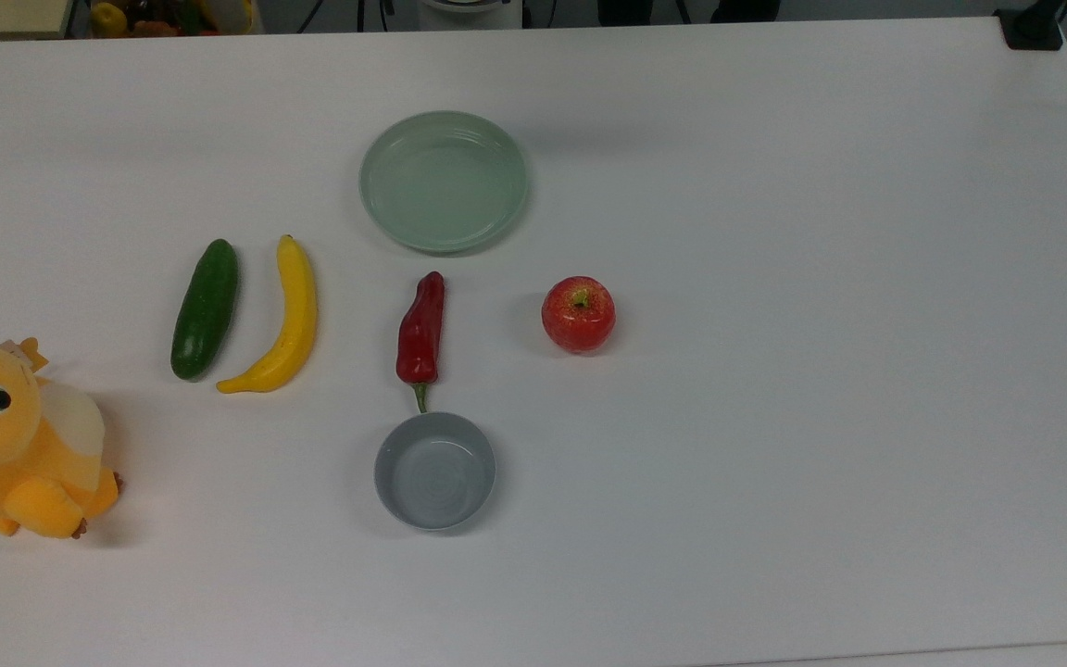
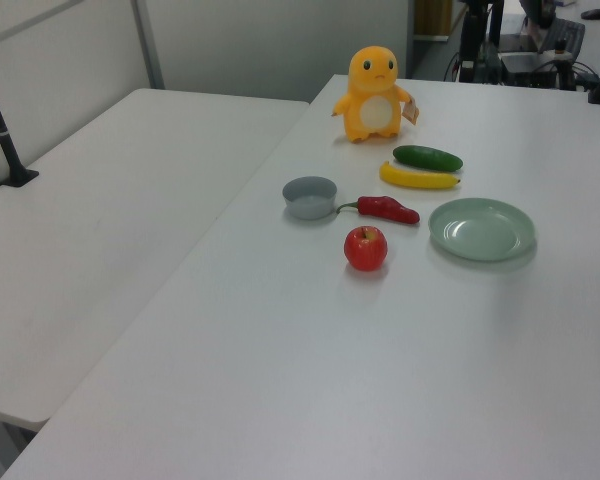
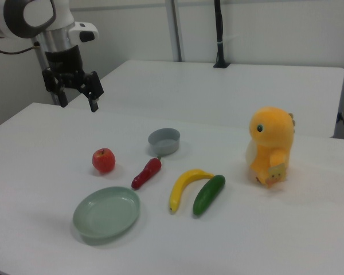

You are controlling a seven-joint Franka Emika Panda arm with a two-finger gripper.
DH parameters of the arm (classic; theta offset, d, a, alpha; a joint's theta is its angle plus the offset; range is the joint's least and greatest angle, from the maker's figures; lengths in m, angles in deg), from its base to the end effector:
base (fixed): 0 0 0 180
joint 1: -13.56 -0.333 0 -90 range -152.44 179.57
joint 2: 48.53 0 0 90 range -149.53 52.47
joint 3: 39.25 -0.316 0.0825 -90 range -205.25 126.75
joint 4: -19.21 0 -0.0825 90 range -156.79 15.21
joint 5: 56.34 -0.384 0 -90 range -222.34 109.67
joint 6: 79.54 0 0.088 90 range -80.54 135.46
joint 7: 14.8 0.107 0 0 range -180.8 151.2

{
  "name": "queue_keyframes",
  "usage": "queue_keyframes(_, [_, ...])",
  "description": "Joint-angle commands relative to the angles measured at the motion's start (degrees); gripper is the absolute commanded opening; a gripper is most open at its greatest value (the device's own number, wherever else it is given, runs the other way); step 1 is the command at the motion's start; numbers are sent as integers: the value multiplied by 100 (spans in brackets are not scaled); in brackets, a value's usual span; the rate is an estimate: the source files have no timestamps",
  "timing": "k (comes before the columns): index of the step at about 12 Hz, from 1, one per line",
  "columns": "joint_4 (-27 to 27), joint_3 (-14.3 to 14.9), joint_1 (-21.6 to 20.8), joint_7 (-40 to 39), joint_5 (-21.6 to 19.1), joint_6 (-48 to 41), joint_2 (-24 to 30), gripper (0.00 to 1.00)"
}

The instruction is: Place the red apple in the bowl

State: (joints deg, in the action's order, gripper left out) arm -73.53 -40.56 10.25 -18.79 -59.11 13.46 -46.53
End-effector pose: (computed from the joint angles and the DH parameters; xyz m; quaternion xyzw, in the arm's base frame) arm 0.5464 0.0493 0.6259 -0.9968 -0.0742 -0.0196 0.0239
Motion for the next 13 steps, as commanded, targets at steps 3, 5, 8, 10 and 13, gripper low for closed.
queue_keyframes(3, [-25,34,-72,-22,101,-89,29,100])
queue_keyframes(5, [-34,34,-72,-22,101,-89,29,100])
queue_keyframes(8, [-25,26,-46,-57,101,-63,-6,100])
queue_keyframes(10, [-25,26,-28,-363,49,-1,-68,100])
queue_keyframes(13, [-16,26,-334,-471,22,427,-454,100])
